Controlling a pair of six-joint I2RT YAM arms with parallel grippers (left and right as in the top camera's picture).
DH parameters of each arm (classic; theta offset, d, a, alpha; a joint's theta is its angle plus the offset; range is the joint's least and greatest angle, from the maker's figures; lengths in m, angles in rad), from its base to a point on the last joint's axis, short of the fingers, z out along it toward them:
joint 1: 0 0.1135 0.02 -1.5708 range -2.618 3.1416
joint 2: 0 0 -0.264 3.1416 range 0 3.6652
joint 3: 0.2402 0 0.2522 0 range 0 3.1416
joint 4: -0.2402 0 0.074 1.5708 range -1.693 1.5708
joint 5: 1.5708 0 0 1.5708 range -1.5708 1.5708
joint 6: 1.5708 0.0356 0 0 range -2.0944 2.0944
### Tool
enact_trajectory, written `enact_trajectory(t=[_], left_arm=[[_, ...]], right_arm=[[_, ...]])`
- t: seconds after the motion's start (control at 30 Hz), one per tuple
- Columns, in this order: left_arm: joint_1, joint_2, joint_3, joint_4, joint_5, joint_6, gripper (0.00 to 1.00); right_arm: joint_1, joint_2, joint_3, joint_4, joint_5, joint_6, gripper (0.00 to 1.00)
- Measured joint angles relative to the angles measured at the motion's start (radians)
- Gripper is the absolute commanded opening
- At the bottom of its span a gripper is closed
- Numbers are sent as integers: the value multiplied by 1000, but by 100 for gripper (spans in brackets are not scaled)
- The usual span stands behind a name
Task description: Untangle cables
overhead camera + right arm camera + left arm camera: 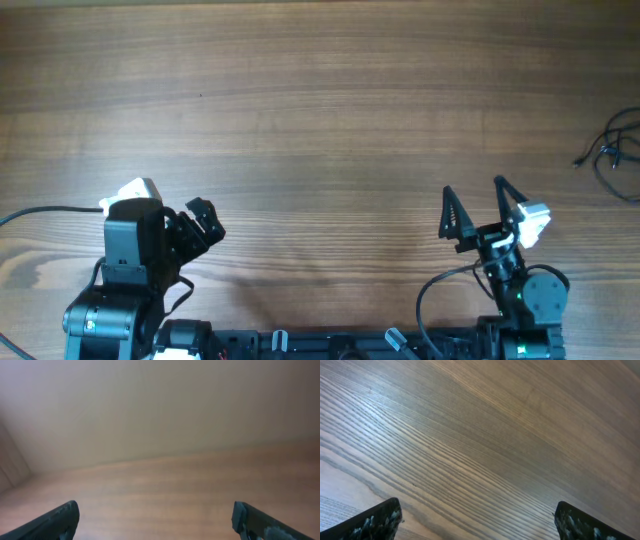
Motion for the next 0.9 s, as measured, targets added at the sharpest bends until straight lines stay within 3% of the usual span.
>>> enact_trajectory(t=[0.9], left_arm=[[0, 0, 0, 0, 0, 19, 97]], right_arm=[[0, 3, 0, -39, 15, 14, 100]])
